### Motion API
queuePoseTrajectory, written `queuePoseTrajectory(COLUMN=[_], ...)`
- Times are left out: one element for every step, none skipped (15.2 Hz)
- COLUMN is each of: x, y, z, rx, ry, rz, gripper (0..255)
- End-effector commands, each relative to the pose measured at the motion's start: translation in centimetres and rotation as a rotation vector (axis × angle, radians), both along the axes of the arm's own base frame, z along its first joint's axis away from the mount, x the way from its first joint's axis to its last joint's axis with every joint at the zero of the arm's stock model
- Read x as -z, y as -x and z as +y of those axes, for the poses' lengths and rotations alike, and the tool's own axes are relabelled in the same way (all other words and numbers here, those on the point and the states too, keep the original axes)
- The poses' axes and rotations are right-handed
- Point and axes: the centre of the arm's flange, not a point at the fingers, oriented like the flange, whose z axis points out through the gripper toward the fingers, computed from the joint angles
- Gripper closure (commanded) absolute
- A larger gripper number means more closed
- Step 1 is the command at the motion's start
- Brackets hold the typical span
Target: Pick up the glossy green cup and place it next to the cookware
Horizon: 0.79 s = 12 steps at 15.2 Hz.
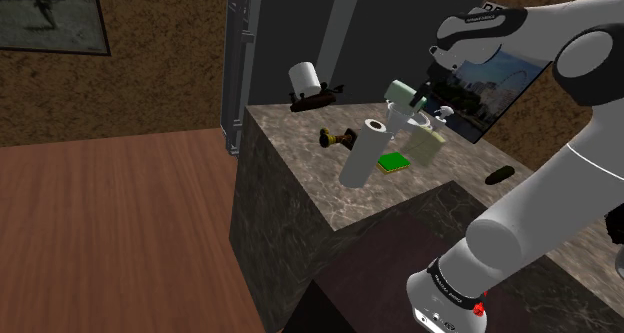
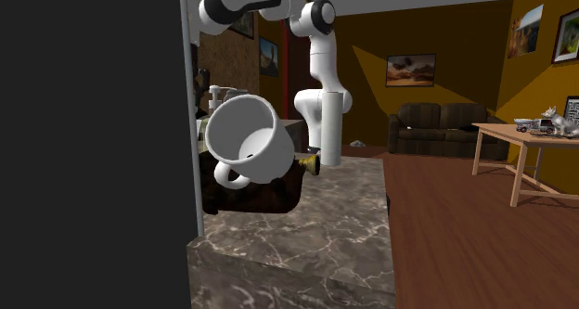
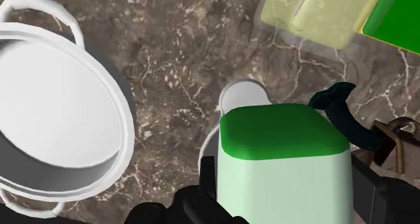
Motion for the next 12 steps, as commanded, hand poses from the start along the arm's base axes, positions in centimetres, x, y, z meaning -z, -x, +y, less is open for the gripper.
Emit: queuePoseTrajectory(x=[0.2,0.2,0.2,0.2,0.2,0.2,0.2,0.2,0.2,0.1,0.1,0.1], y=[1.3,1.9,2.4,2.9,3.5,4.0,4.5,5.1,5.6,6.1,6.7,7.2], z=[-2.5,-3.7,-4.9,-6.1,-7.3,-8.5,-9.7,-10.9,-12.1,-13.3,-14.5,-15.8], rx=[-0.002,-0.002,-0.002,-0.002,-0.002,-0.002,-0.002,-0.002,-0.002,-0.002,-0.002,-0.002], ry=[0.0,0.0,0.0,0.0,0.0,0.0,0.0,0.0,0.0,0.0,0.0,0.0], rz=[-0.001,-0.001,-0.001,-0.001,-0.001,-0.001,-0.001,-0.001,-0.001,-0.001,-0.001,-0.001], gripper=[255,255,255,255,255,255,255,255,255,255,255,255])
